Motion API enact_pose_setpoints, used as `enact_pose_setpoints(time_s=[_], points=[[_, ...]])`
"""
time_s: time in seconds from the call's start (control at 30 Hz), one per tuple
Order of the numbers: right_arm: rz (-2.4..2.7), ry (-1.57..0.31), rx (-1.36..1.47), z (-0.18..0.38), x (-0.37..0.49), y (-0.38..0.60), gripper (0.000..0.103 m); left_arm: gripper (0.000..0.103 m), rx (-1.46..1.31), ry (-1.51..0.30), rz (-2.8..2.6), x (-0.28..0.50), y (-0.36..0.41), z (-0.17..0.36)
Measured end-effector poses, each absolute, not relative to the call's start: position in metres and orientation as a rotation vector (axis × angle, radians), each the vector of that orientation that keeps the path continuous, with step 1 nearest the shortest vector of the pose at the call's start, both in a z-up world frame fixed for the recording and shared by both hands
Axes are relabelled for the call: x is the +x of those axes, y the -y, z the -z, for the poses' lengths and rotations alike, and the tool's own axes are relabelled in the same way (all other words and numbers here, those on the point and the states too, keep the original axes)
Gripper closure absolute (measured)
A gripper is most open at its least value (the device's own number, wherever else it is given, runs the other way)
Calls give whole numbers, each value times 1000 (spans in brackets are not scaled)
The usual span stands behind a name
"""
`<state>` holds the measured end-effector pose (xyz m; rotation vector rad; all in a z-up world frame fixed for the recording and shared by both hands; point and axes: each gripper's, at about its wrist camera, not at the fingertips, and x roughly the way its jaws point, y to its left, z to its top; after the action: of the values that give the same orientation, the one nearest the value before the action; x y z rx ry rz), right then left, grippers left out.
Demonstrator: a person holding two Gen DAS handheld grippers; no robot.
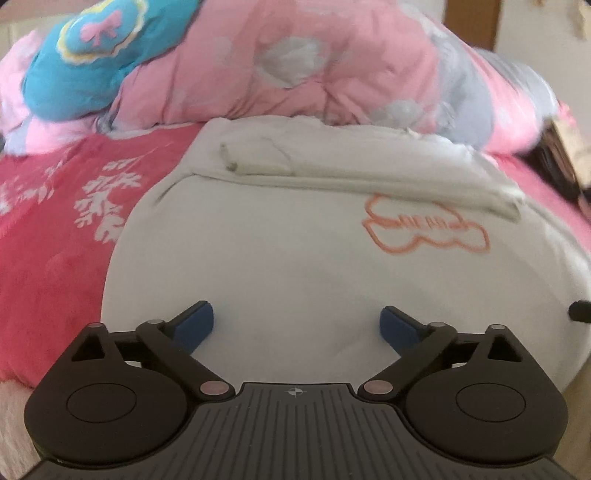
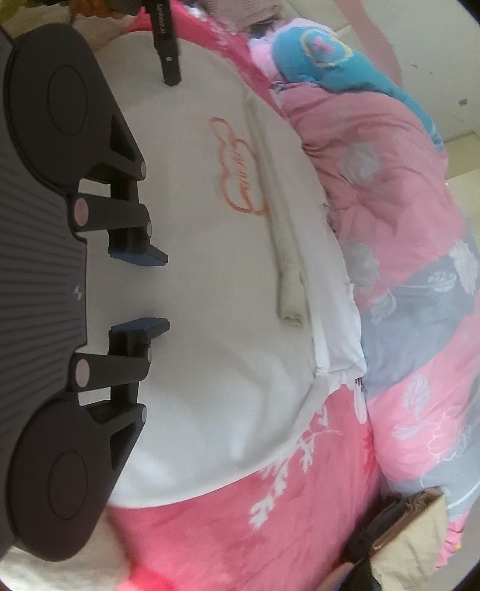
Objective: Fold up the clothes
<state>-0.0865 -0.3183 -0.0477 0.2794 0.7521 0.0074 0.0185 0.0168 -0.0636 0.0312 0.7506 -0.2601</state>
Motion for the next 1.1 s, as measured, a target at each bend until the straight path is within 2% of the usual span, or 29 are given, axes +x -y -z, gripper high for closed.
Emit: enact_pose_setpoints(time_s=[0.07, 0.37, 0.77, 1.1], points=[[-8, -776, 269, 51, -101, 312, 66, 2, 40, -739, 261, 14, -16, 66], [28, -955, 328, 82, -141, 302, 65, 0, 42, -735, 255, 10, -17, 68], [-86, -875, 298, 46, -142, 280, 61, 0, 26, -798, 165, 12, -10, 65], [-256, -807, 342, 43, -112, 256, 60, 0, -22, -857, 44, 17, -7, 58]])
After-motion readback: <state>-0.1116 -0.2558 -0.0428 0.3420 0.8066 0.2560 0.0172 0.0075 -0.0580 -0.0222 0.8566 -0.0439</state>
